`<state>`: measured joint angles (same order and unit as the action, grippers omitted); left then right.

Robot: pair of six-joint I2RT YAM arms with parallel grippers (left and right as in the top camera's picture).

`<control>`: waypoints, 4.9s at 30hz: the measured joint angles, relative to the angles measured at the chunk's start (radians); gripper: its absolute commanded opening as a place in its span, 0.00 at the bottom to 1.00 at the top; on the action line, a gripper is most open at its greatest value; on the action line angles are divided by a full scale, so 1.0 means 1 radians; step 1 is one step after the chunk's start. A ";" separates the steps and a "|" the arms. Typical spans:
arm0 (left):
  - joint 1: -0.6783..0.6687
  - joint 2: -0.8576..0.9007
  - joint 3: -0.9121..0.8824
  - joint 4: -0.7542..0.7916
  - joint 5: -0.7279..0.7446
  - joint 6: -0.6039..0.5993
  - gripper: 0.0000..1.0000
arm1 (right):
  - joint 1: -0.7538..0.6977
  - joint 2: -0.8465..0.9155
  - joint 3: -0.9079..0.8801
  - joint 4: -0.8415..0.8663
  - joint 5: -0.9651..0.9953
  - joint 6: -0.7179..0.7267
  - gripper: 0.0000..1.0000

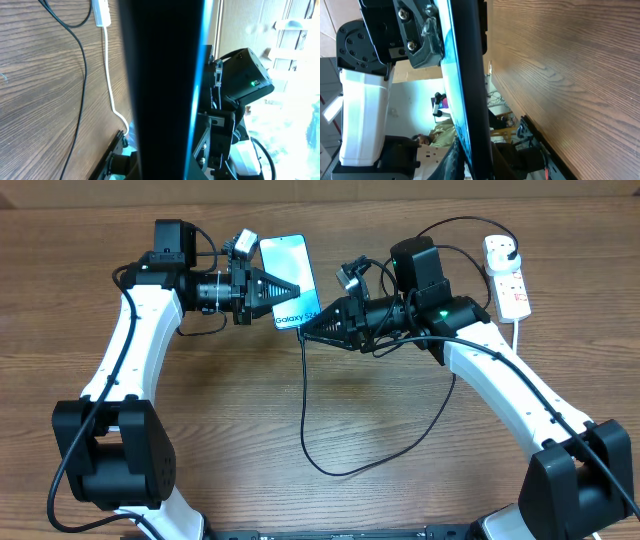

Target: Plug charger to phone and switch on socket

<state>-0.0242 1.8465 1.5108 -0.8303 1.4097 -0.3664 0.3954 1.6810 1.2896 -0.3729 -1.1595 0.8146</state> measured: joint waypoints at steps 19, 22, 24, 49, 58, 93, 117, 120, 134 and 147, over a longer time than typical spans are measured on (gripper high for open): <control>0.000 0.000 0.000 0.000 0.000 0.000 0.04 | 0.000 0.000 0.000 0.000 -0.004 0.004 0.12; 0.000 0.000 0.000 0.000 0.000 0.000 0.04 | 0.001 0.000 0.000 0.000 -0.003 0.004 0.12; 0.000 0.000 0.000 0.009 0.001 0.000 0.04 | 0.003 0.000 0.000 0.000 -0.003 0.004 0.12; 0.000 0.000 0.000 0.056 -0.003 -0.062 0.04 | 0.025 0.000 0.000 0.035 -0.015 0.005 0.07; 0.000 0.000 0.000 0.059 0.006 -0.071 0.04 | 0.025 0.000 0.000 0.040 -0.018 0.005 0.04; 0.018 0.000 0.000 -0.020 0.030 -0.023 0.04 | 0.037 0.000 0.000 0.073 -0.014 0.005 0.04; 0.004 0.001 0.000 -0.020 -0.050 0.000 0.04 | 0.031 -0.001 0.002 0.084 0.053 0.004 0.82; 0.007 0.001 0.000 0.004 -0.089 0.000 0.04 | 0.030 -0.001 0.002 0.043 0.075 -0.009 0.83; 0.015 0.008 0.000 -0.046 -0.370 0.011 0.04 | -0.074 -0.001 0.002 -0.311 0.325 -0.184 0.92; -0.131 0.225 -0.001 0.034 -0.527 0.064 0.04 | -0.172 -0.001 0.002 -0.440 0.377 -0.322 0.91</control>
<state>-0.1551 2.0720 1.5097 -0.7963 0.8829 -0.3027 0.2234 1.6802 1.2915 -0.8127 -0.7826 0.4927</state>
